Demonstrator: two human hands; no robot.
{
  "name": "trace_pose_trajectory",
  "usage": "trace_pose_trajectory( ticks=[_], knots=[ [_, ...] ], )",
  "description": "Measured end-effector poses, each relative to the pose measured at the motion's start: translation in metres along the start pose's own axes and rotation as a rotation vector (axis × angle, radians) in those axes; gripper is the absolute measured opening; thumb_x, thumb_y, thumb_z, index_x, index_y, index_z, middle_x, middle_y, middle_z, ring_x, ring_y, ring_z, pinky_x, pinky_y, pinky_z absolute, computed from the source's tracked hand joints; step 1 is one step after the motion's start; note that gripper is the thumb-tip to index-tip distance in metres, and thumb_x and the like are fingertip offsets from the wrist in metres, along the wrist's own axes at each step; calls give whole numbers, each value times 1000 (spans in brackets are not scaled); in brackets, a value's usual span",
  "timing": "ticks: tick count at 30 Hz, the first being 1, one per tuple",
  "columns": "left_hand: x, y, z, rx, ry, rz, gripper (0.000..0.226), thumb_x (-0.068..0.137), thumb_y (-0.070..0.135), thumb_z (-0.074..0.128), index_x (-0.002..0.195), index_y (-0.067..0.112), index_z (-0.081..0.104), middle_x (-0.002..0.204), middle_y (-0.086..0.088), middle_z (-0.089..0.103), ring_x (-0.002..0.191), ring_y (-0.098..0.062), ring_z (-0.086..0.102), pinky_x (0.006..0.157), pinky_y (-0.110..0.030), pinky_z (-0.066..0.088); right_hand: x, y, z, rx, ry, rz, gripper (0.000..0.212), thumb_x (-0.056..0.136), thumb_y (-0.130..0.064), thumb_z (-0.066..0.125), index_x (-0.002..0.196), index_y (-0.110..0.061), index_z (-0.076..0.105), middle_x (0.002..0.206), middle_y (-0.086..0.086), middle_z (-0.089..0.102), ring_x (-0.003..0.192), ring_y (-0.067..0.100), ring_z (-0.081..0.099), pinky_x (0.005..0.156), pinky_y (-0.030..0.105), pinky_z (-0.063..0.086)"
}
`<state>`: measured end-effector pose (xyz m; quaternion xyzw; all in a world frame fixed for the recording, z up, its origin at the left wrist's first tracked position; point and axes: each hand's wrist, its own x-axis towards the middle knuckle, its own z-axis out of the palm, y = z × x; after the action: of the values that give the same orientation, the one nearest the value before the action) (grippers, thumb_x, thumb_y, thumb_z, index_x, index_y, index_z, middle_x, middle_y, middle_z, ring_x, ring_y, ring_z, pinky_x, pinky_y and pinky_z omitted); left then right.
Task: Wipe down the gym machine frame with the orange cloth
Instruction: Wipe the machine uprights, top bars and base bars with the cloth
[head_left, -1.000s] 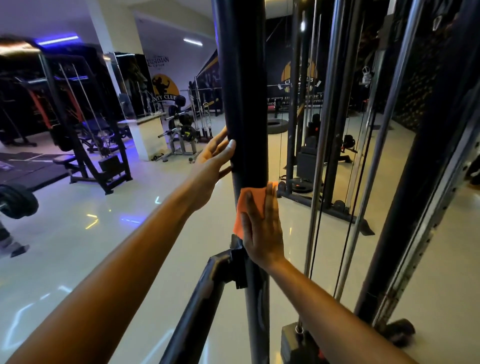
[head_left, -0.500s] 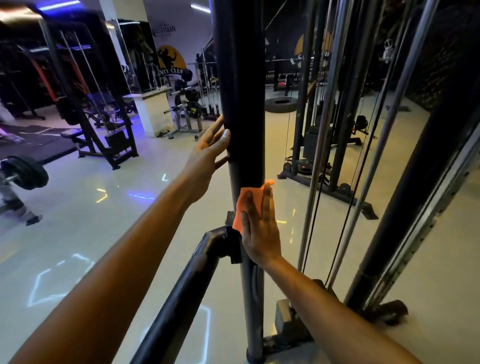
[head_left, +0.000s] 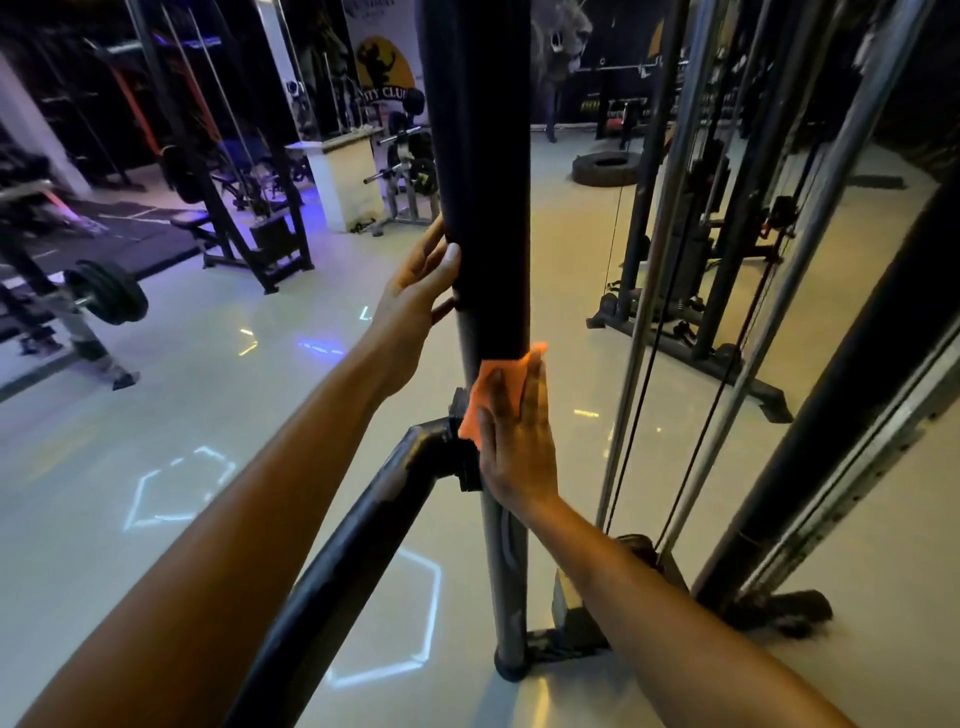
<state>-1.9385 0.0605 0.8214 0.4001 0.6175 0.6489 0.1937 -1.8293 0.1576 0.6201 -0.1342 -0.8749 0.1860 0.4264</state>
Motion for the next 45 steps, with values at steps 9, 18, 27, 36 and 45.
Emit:
trace_pose_trajectory(
  ticks=[9,18,27,36,45],
  knots=[
    [-19,-37,15,83,94,-70,52,114,39,51,165,34,39,155,12,59,143,-10,56,118,-46,46,73,-20,-25,208,192,-45,95,112,-43,55,164,-51,-24,180,7,-13,167,42,7,127,58,37],
    [-27,-65,25,153,104,19,60,116,21,49,170,24,25,164,-7,49,141,-11,58,113,-24,49,-50,40,18,86,-182,71,74,117,-51,34,165,-52,-21,181,10,-20,167,41,6,110,64,54],
    [-34,-84,19,185,114,47,59,116,27,50,170,28,28,166,-1,47,141,2,54,106,-24,55,28,-1,-2,142,63,57,78,114,-56,36,162,-55,-26,177,28,1,164,50,15,121,61,44],
    [-52,-145,18,233,62,43,65,115,36,52,171,40,19,172,10,37,153,-6,42,118,-35,48,-85,52,43,42,-192,70,80,116,-42,46,166,-55,-16,179,25,-5,159,55,26,107,66,54],
    [-58,-166,27,189,30,75,63,119,27,40,173,33,8,172,0,39,151,-42,46,115,-69,43,-46,54,47,82,-21,-50,90,115,-41,52,164,-53,-22,176,1,-33,165,51,12,116,53,48]
  ],
)
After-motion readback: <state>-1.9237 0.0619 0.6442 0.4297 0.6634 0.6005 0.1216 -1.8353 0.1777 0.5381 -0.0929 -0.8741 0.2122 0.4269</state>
